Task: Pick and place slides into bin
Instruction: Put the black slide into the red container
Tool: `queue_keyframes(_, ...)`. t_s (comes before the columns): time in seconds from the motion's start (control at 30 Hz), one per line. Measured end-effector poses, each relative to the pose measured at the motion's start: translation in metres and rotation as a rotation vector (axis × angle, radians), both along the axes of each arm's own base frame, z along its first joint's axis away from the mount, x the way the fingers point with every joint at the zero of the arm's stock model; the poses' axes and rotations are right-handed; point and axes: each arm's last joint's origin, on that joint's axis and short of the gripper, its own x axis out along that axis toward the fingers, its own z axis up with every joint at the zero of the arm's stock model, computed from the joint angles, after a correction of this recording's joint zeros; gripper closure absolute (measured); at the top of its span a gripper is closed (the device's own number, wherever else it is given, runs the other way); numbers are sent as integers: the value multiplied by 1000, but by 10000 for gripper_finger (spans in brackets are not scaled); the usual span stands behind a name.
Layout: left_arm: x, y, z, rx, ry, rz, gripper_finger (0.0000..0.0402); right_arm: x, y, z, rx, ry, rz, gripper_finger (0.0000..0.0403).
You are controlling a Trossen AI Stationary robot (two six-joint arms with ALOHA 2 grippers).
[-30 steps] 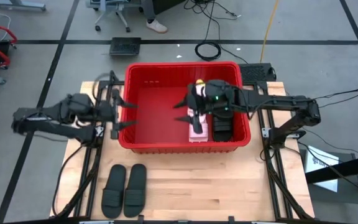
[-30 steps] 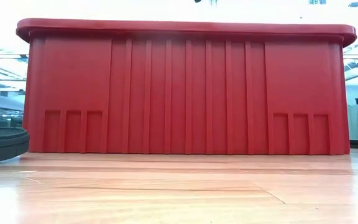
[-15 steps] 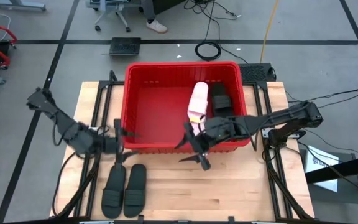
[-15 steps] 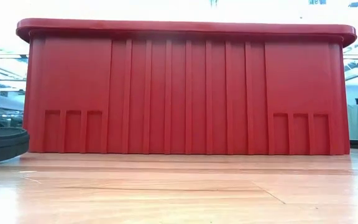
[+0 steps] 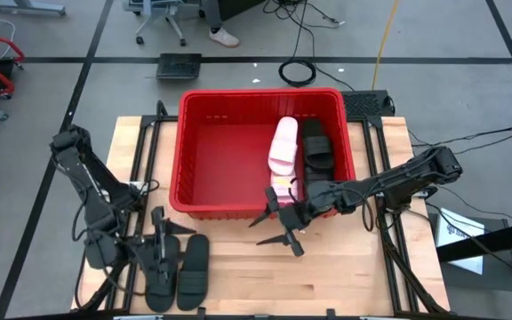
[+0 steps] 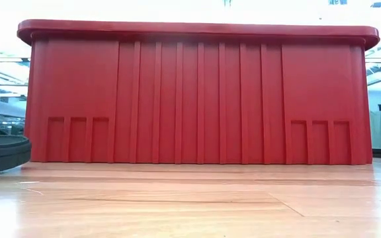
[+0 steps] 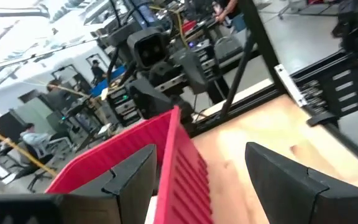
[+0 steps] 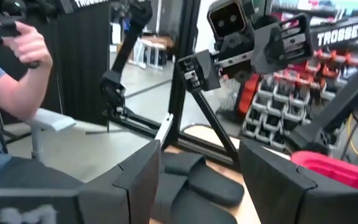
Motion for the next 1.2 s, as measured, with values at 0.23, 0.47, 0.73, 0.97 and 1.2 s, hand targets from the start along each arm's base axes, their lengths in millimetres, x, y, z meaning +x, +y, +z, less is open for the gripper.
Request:
queue_keyframes(0.23,-9,-28,-12,-36,16,-24,149,-2,2,-5,41,-13,8,199)
queue_keyframes(0.47,-8,-62,-18,-74,35,-33,149,-4,6,-5,95,20,17,196)
queue_keyframes(0.73,9,-103,-29,-30,120,22,149,-7,17,-6,93,28,47,195)
queue_keyframes(0.97,24,-138,-44,60,208,47,149,-8,19,-3,100,-2,-25,195)
queue_keyframes(1.2,32,-147,-59,2,350,56,149,-7,18,-3,120,3,-46,195)
